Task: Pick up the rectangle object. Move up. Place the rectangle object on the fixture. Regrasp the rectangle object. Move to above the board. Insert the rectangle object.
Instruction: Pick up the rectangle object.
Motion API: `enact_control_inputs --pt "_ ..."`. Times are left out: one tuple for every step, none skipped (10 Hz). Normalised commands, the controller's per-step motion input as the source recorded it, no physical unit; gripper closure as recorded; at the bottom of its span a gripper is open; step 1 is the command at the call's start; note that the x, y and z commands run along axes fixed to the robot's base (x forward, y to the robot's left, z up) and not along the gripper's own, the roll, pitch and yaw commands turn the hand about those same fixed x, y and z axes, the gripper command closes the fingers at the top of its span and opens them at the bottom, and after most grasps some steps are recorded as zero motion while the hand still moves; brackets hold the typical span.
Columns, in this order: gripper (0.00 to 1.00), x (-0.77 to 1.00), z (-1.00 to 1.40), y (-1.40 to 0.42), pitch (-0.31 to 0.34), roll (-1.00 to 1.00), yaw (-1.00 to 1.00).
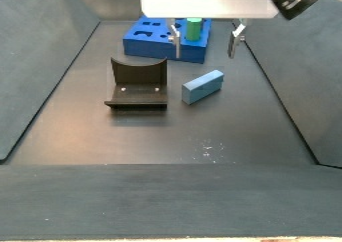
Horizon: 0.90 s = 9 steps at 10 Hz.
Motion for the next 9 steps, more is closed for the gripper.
enact_control_inputs --pt "0.0 0.0 -0.35 -0.06 0.0 0.0 -1.0" --pt "0.0 0.0 -0.41 0.0 0.0 0.0 -1.0" --pt "0.0 0.0 -0.43 0.0 0.0 0.0 -1.0" --pt "0.0 0.0 -0.43 0.0 0.0 0.0 -1.0" --pt "0.0 0.0 -0.43 0.0 0.0 0.0 -1.0" --pt "0.0 0.0 -0.45 0.0 0.0 0.0 -1.0" --pt "0.0 0.0 -0.53 0.0 -0.026 0.0 -1.0" --pt "0.0 0.0 -0.06 -0.03 -0.037 -0.09 0.0" --pt "0.0 0.0 -0.03 0.0 0.0 0.0 0.0"
